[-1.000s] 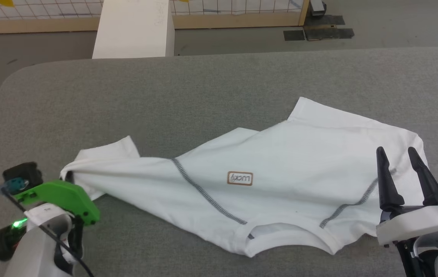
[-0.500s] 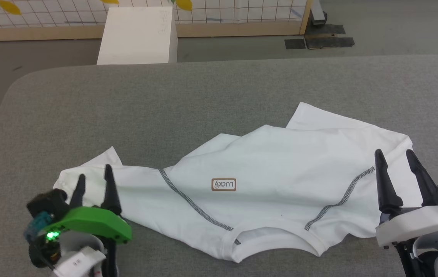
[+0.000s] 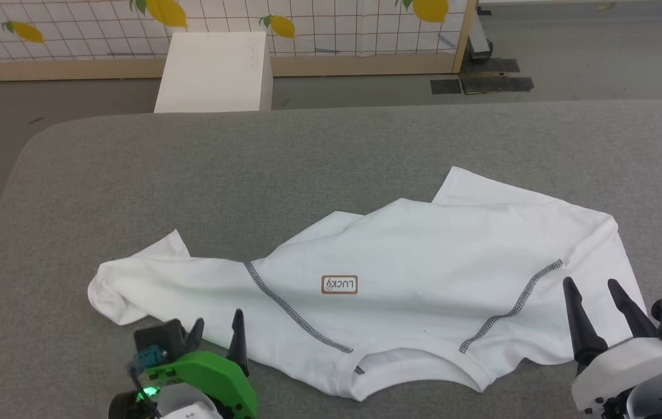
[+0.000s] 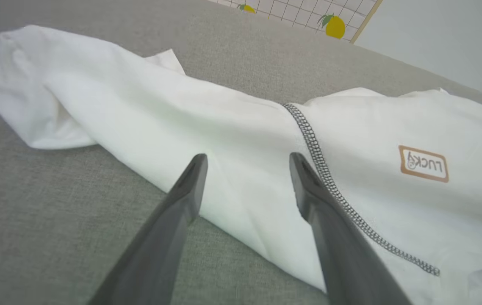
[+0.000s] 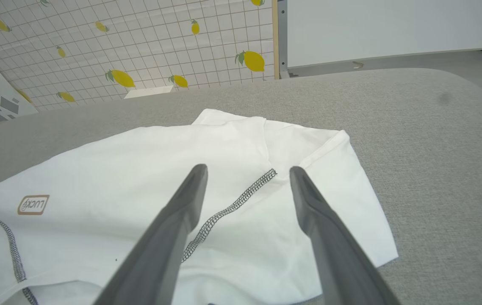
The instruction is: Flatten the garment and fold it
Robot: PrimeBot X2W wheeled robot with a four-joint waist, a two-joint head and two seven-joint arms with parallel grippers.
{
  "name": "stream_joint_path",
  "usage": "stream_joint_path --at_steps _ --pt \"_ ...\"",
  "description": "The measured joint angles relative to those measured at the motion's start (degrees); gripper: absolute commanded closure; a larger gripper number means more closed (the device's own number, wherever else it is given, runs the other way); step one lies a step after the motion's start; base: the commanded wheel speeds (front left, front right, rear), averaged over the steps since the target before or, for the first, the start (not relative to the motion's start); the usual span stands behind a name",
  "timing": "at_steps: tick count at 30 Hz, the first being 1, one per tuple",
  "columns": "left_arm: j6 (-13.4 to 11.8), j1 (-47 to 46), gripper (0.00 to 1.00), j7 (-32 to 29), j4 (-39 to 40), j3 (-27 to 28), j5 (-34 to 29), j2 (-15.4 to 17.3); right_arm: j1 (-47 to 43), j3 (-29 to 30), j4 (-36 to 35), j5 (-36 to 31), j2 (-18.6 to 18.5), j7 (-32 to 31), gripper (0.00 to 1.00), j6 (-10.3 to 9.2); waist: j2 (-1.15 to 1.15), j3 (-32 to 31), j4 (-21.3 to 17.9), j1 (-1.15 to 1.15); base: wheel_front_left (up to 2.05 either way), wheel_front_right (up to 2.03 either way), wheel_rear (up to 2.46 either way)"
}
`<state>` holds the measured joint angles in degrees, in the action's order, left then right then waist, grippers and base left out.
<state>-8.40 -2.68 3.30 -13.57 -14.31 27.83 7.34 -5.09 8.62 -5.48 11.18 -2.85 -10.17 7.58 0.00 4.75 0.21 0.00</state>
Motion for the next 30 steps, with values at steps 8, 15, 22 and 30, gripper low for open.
stream_joint_path --at_steps 8,15,22,30 --pt "-3.8 1.3 0.0 -16.2 1.5 -3.8 0.8 -0.1 -0.4 -0.1 -0.5 0.4 0.0 -0.5 0.0 0.0 0.0 -0.5 -1.1 0.0 0.0 0.0 0.0" --pt "-6.4 1.7 0.0 -23.7 3.0 -4.7 2.1 0.0 -0.8 -0.6 -0.7 1.0 0.0 -0.5 0.0 0.0 0.0 -0.3 -1.7 0.0 0.0 0.0 0.0" --pt "-6.5 -0.2 0.0 -24.2 2.1 -4.8 2.6 -0.3 -0.5 -1.2 -1.1 1.0 0.0 -0.4 0.0 0.0 0.0 1.5 -2.7 0.0 0.0 0.0 0.0" --pt "-5.2 -1.7 1.0 -22.7 1.7 -3.9 3.4 0.3 -0.5 -0.5 -1.3 1.0 0.0 -1.5 0.0 0.0 0.0 2.5 -3.8 0.0 0.0 0.0 0.0"
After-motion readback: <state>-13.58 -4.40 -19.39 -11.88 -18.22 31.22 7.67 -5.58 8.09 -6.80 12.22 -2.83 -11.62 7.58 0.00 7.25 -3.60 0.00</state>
